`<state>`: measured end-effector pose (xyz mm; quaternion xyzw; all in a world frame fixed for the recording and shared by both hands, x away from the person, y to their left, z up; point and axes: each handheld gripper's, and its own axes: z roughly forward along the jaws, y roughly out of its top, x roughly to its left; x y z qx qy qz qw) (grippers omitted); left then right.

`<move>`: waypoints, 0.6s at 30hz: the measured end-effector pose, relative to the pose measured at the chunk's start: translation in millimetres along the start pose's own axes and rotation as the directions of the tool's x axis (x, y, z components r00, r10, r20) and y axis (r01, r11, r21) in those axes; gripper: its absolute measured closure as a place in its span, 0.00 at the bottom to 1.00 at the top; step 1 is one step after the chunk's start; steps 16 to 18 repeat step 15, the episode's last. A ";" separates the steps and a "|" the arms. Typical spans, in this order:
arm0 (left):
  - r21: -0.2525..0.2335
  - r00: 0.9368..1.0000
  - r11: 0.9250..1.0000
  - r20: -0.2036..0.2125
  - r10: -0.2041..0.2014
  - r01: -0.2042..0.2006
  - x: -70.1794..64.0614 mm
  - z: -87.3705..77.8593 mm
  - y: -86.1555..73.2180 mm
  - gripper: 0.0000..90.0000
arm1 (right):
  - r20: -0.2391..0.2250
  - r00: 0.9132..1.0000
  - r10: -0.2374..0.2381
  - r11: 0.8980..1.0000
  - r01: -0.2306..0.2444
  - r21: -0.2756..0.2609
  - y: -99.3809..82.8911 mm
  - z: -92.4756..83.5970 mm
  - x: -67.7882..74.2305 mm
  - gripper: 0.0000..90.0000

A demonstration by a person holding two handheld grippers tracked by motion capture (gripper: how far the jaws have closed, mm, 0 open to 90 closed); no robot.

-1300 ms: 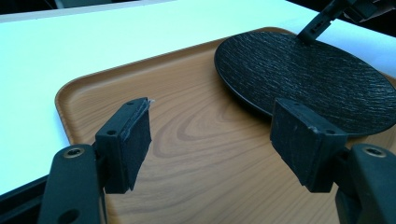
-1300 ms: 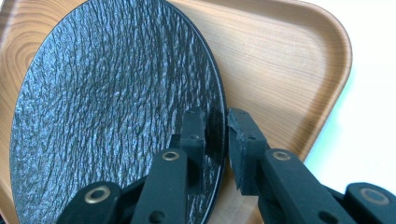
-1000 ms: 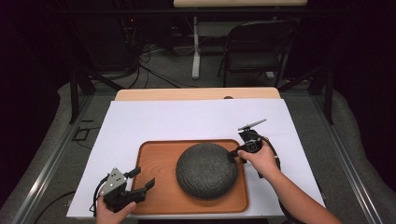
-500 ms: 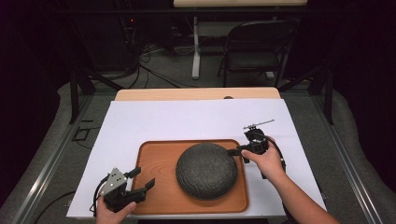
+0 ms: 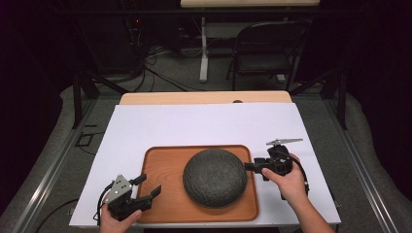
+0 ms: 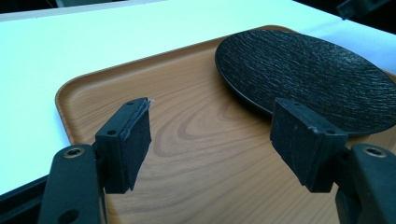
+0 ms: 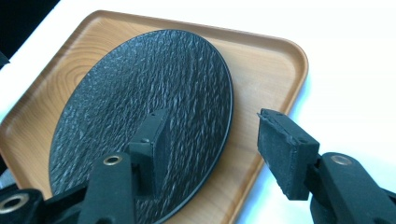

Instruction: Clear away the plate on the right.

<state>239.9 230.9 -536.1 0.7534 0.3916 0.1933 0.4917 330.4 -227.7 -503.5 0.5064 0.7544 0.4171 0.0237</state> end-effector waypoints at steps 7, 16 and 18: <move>0.004 1.000 1.000 0.000 -0.007 0.007 0.2 0.9 -0.5 0.32 | -0.029 0.997 0.077 0.995 -0.078 -0.059 -26.0 -9.6 -9.2 0.49; 0.014 1.000 1.000 -0.012 -0.024 0.025 1.8 4.0 -0.5 0.32 | -0.045 0.985 0.167 0.978 -0.171 -0.118 -47.9 -14.6 -30.6 0.50; 0.014 1.000 1.000 -0.012 -0.024 0.025 1.8 4.0 -0.5 0.32 | -0.045 0.985 0.167 0.978 -0.171 -0.118 -47.9 -14.6 -30.6 0.50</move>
